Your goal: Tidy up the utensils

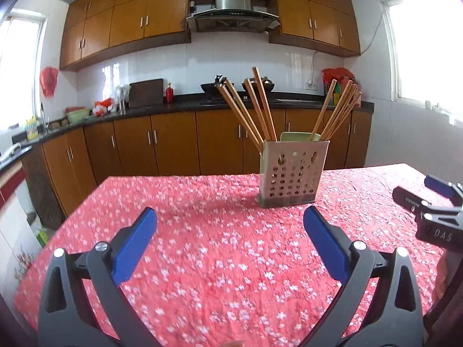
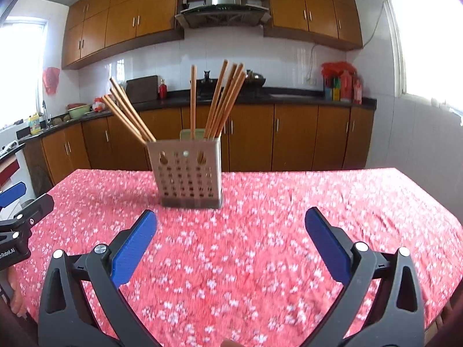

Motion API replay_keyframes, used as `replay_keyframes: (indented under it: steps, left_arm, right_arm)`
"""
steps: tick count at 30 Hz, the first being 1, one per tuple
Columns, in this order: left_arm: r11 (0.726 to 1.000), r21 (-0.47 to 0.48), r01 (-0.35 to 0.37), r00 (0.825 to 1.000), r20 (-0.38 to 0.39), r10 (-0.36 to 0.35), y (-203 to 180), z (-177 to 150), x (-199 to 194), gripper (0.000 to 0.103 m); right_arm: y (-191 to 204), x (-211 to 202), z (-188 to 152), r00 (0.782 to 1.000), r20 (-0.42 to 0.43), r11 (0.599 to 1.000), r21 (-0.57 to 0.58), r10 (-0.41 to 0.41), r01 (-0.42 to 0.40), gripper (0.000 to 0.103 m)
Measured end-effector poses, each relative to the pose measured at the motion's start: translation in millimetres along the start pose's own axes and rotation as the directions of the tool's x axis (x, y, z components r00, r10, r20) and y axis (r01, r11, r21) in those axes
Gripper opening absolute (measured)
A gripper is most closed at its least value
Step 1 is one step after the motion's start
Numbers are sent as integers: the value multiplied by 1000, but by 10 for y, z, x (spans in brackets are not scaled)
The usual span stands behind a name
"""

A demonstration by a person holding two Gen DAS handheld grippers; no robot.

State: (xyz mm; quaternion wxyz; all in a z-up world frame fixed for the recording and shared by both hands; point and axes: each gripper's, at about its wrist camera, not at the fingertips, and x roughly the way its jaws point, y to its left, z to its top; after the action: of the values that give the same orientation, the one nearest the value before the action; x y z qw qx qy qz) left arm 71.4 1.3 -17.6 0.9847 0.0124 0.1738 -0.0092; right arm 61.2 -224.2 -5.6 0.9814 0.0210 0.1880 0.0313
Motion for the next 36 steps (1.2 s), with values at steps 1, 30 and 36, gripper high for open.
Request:
replay_keyframes:
  steps: [1,30,36]
  left_arm:
    - [1000,-8,-1,1000,-2,1,-4,-20,-11,99]
    - [999,-29,15,1000,0,-15,2,-265,-181,99]
    - [999,-29,19,1000,-2,-19,-1,-260,-185,99]
  right_arm:
    - [5,-14,-36,1000,-2,1000,5,-2,2,101]
    - [69,-196,-286,1000,7,1000,-3,-23,23,101]
    - [64,-204,-289,1000,9,1000,-4,-26,26,101]
